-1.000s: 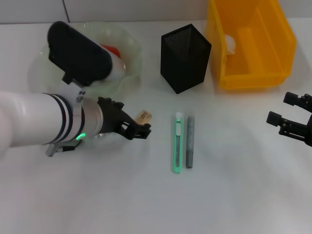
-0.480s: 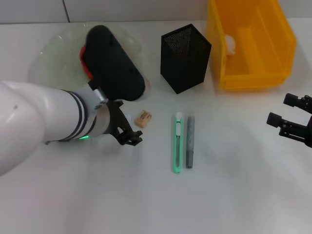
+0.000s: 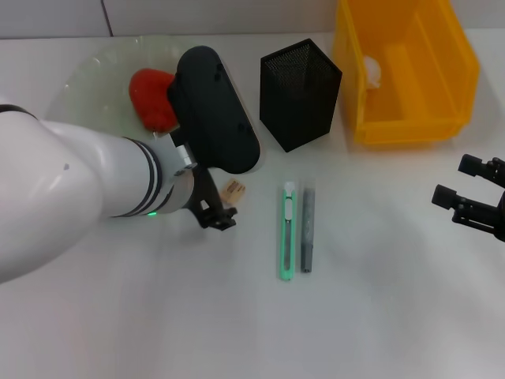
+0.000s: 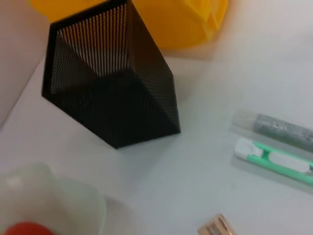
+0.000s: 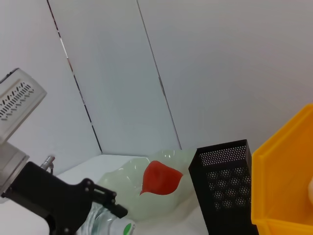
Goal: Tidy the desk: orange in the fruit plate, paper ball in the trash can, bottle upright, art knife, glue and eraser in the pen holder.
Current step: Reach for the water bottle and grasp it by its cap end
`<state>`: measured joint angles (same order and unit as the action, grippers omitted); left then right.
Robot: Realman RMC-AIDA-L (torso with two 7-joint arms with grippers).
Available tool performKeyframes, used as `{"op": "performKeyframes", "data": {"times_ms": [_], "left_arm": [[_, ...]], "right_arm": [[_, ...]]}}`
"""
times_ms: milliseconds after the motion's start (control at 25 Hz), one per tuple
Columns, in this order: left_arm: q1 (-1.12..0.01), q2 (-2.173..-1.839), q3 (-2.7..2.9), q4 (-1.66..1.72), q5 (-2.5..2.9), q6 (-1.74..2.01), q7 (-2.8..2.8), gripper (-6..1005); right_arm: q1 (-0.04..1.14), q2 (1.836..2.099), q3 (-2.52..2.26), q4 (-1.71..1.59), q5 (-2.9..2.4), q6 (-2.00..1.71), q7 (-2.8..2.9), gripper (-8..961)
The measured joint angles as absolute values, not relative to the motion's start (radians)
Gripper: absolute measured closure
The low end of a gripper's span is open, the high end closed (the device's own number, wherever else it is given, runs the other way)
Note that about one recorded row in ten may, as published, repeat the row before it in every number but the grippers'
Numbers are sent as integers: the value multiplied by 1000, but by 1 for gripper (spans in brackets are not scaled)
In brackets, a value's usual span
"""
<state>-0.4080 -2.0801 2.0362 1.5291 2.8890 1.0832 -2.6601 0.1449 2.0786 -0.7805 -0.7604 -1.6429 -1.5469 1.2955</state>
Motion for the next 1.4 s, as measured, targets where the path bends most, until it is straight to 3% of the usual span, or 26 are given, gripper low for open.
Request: {"op": "performKeyframes", "data": {"times_ms": [1400], "left_arm": [[-430,-2078,2014,1406,2893,961,-2479,294]], "right_arm": [[155,2076,-777,-731,-1644,-1568,1309,104]]}}
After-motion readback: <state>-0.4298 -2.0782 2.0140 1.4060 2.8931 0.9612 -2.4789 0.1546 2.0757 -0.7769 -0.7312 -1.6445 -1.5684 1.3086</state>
